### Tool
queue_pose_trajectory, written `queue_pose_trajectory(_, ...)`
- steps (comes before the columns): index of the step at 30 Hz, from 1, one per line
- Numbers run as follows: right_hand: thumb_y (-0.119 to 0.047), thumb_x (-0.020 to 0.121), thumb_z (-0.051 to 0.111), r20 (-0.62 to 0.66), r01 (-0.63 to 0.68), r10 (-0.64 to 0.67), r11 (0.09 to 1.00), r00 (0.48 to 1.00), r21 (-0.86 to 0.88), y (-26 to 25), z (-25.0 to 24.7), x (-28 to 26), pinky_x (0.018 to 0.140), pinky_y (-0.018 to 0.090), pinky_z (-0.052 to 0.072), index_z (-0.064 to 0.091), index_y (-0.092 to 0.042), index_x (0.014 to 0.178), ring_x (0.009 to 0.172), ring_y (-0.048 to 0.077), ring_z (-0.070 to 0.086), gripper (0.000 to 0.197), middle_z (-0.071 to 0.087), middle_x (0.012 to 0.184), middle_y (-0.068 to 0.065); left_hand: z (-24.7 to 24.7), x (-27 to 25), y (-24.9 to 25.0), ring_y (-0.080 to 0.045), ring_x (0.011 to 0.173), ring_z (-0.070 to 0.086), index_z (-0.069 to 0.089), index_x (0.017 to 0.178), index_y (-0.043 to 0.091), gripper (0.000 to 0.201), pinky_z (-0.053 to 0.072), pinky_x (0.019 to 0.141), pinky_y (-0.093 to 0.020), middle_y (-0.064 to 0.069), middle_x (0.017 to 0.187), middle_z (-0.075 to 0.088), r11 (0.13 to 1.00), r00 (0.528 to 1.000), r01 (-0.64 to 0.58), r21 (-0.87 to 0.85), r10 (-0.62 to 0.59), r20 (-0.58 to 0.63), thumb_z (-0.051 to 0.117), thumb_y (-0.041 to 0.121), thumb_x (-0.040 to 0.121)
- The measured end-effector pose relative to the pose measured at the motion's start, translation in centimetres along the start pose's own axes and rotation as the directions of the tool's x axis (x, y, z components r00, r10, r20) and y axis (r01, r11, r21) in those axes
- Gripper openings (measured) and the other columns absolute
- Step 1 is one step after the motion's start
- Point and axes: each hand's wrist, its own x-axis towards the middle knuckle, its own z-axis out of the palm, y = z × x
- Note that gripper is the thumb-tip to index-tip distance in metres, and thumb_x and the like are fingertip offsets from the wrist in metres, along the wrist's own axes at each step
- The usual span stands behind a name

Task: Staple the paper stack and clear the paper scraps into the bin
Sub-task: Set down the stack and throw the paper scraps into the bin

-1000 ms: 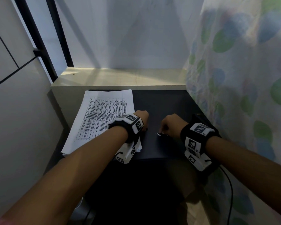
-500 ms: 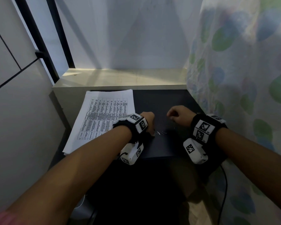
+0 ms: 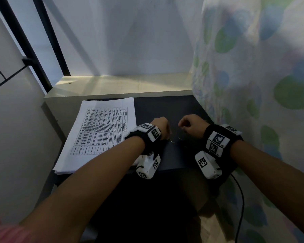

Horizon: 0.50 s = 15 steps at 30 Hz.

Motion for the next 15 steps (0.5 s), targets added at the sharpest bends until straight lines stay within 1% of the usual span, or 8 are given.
queue_pose_trajectory(2, 0.001, 0.087, 0.054, -0.001, -0.012, 0.012, 1.000, 1.000, 0.009, 0.1, 0.0, 0.1, 0.086, 0.026, 0.044, 0.064, -0.001, 0.103, 0.098, 0.022, 0.059, 0.019, 0.065, 0.106, 0.012, -0.6, 0.1, -0.6, -0.030, 0.111, 0.062, 0.064, 0.115, 0.005, 0.030, 0.051, 0.095, -0.033, -0.014, 0.121, 0.065, 0.997, 0.999, 0.040, 0.072, -0.040, -0.008, 0.061, 0.012, 0.087)
queue_pose_trajectory(4, 0.000, 0.088, 0.054, 0.001, -0.025, 0.025, 1.000, 1.000, 0.015, 0.3, 0.0, 0.1, 0.087, 0.027, 0.045, 0.064, -0.003, 0.102, 0.093, 0.019, 0.058, 0.018, 0.062, 0.100, 0.007, -0.6, -0.3, -1.0, -0.033, 0.121, 0.055, 0.053, 0.128, 0.002, 0.037, 0.047, 0.101, -0.037, -0.017, 0.134, 0.054, 0.971, 0.994, 0.064, 0.232, -0.082, 0.068, 0.052, 0.011, 0.092)
queue_pose_trajectory(5, -0.001, 0.088, 0.054, -0.001, -0.028, 0.028, 0.999, 1.000, 0.019, 0.3, 0.1, 0.2, 0.088, 0.028, 0.046, 0.065, -0.004, 0.101, 0.091, 0.017, 0.056, 0.017, 0.060, 0.097, 0.004, -0.2, -0.7, -1.0, -0.033, 0.129, 0.048, 0.044, 0.136, 0.001, 0.044, 0.042, 0.106, -0.038, -0.017, 0.142, 0.044, 0.946, 0.989, 0.053, 0.321, -0.094, 0.113, 0.049, 0.011, 0.093)
queue_pose_trajectory(7, -0.001, 0.088, 0.054, -0.002, -0.027, 0.027, 0.999, 1.000, 0.026, 0.3, 0.1, 0.2, 0.087, 0.030, 0.047, 0.065, -0.004, 0.101, 0.089, 0.015, 0.055, 0.017, 0.058, 0.091, 0.001, 1.1, -1.4, -0.8, -0.033, 0.143, 0.023, 0.018, 0.147, -0.003, 0.060, 0.027, 0.116, -0.038, -0.018, 0.156, 0.015, 0.891, 0.976, 0.012, 0.454, -0.108, 0.186, 0.046, 0.011, 0.095)
queue_pose_trajectory(9, -0.001, 0.088, 0.054, -0.001, -0.021, 0.021, 0.999, 1.000, 0.031, 0.1, 0.2, 0.1, 0.083, 0.027, 0.045, 0.065, -0.002, 0.101, 0.087, 0.015, 0.055, 0.017, 0.055, 0.081, -0.004, 2.1, -2.1, -0.4, -0.032, 0.148, 0.003, -0.001, 0.149, -0.005, 0.069, 0.014, 0.120, -0.039, -0.019, 0.159, -0.005, 0.863, 0.966, 0.003, 0.505, -0.133, 0.221, 0.042, 0.009, 0.097)
queue_pose_trajectory(10, -0.001, 0.088, 0.054, -0.004, -0.017, 0.018, 0.999, 1.000, 0.034, 0.0, 0.2, 0.0, 0.081, 0.026, 0.044, 0.065, -0.002, 0.101, 0.087, 0.015, 0.055, 0.017, 0.054, 0.078, -0.006, 2.4, -2.4, -0.1, -0.032, 0.148, -0.001, -0.005, 0.148, -0.005, 0.070, 0.010, 0.121, -0.040, -0.019, 0.158, -0.010, 0.858, 0.963, -0.002, 0.513, -0.137, 0.234, 0.041, 0.008, 0.097)
queue_pose_trajectory(12, -0.001, 0.087, 0.054, -0.013, -0.012, 0.013, 0.999, 1.000, 0.040, -0.1, 0.2, -0.2, 0.081, 0.026, 0.044, 0.065, -0.002, 0.100, 0.087, 0.015, 0.055, 0.017, 0.057, 0.083, -0.002, 2.6, -2.9, 0.2, -0.032, 0.148, -0.003, -0.007, 0.148, -0.005, 0.071, 0.008, 0.121, -0.040, -0.018, 0.158, -0.013, 0.862, 0.962, -0.017, 0.506, -0.124, 0.244, 0.041, 0.008, 0.097)
queue_pose_trajectory(15, -0.002, 0.087, 0.055, -0.020, -0.013, 0.014, 0.999, 1.000, 0.036, -0.1, 0.1, -0.5, 0.083, 0.027, 0.045, 0.065, -0.002, 0.100, 0.087, 0.015, 0.055, 0.017, 0.057, 0.091, 0.003, 2.9, -3.7, 0.8, -0.032, 0.148, -0.002, -0.008, 0.149, -0.002, 0.075, 0.011, 0.121, -0.042, -0.015, 0.159, -0.013, 0.878, 0.959, -0.061, 0.474, -0.081, 0.272, 0.043, 0.006, 0.095)
